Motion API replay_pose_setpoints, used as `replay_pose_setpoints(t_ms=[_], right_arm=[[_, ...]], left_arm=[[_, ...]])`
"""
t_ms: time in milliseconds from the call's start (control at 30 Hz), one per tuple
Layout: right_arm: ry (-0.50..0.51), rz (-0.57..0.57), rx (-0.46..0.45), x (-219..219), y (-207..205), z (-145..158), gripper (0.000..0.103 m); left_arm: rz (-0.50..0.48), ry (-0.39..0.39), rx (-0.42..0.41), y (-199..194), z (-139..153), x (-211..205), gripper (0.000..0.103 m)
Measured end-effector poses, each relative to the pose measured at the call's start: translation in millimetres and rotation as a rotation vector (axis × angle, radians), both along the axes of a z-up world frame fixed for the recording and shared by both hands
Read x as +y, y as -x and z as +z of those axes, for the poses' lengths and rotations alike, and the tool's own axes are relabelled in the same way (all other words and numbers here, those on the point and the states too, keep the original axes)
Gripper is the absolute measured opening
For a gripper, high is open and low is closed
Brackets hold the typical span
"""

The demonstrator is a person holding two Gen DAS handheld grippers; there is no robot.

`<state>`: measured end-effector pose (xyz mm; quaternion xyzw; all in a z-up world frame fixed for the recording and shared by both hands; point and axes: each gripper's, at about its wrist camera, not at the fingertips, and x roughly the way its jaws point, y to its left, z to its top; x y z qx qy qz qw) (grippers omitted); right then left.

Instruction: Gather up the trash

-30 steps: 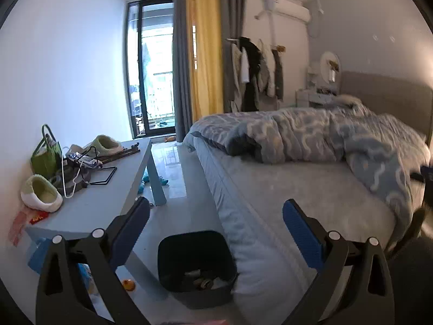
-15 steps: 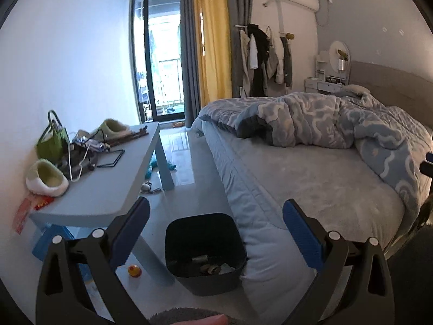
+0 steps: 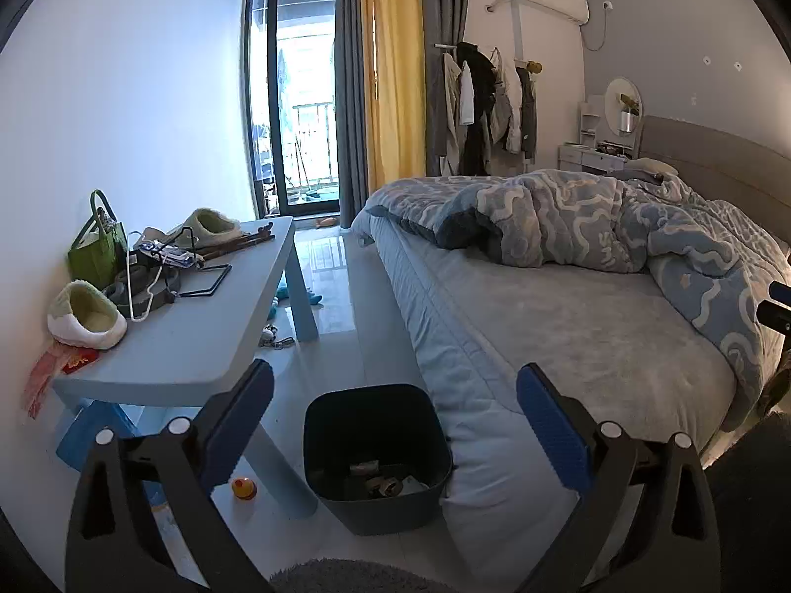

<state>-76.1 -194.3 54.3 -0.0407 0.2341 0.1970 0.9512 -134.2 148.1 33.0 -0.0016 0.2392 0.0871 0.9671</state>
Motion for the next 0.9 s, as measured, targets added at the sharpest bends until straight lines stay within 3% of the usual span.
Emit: replay_pose_setpoints(t_ms=[900], right_arm=[[-0.003, 0.000, 0.001, -2.0, -0.6, 0.1, 0.100]], left_arm=[[0.004, 0.017, -0.002, -0.9, -0.5, -2.7, 0.100]])
